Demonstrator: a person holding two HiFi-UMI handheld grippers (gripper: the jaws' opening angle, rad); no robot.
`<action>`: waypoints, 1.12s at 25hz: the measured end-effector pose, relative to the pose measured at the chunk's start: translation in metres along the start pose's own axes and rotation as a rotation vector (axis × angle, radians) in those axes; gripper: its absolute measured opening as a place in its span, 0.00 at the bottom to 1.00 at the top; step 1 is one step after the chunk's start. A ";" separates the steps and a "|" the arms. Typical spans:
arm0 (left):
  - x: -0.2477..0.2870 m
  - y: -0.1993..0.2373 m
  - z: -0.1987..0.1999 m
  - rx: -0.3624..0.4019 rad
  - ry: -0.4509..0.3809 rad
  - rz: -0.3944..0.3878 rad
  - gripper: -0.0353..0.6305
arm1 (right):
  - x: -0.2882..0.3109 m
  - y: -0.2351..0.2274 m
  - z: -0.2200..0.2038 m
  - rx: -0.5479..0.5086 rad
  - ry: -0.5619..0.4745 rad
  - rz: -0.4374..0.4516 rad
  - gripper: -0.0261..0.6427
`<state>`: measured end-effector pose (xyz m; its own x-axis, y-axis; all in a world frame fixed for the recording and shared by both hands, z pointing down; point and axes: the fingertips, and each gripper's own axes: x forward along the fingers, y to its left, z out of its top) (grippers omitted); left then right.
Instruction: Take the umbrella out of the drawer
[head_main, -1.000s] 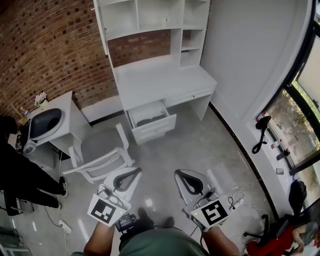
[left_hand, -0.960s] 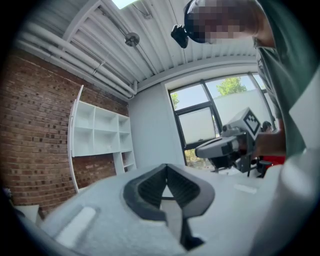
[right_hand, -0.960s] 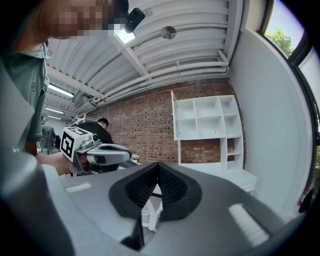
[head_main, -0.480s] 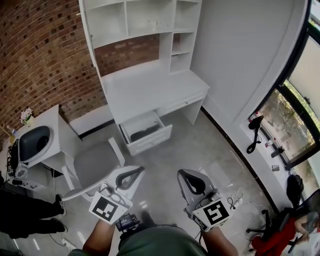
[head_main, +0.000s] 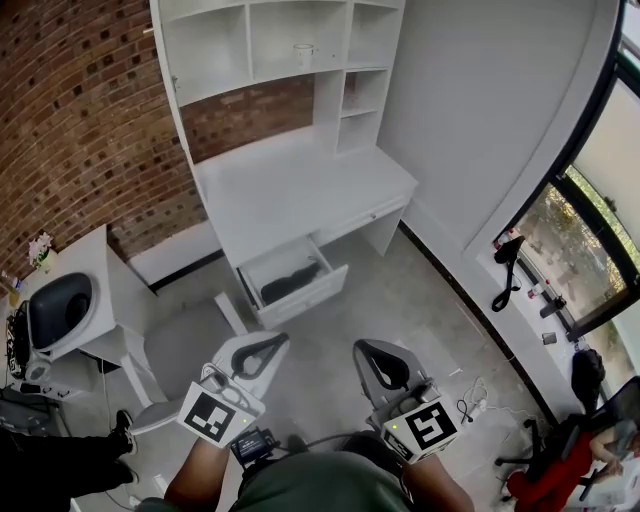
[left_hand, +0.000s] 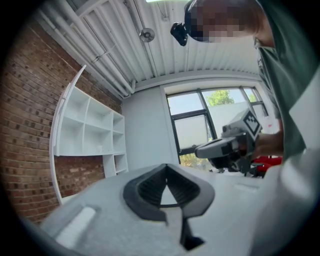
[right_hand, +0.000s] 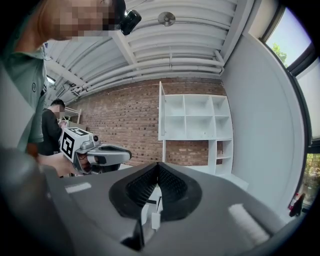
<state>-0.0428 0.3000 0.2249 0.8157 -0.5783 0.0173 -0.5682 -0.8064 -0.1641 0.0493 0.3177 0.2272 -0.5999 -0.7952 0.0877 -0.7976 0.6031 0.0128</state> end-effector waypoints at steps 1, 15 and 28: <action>0.004 0.006 -0.002 -0.003 0.002 0.003 0.06 | 0.006 -0.006 0.000 0.001 0.003 0.001 0.05; 0.133 0.094 -0.034 -0.005 0.099 0.176 0.06 | 0.111 -0.148 -0.002 0.049 -0.029 0.184 0.05; 0.241 0.135 -0.052 0.003 0.163 0.281 0.06 | 0.158 -0.259 -0.019 0.062 -0.023 0.315 0.05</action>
<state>0.0719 0.0456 0.2583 0.5984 -0.7907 0.1290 -0.7683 -0.6120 -0.1876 0.1621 0.0369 0.2564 -0.8188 -0.5714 0.0551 -0.5740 0.8156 -0.0725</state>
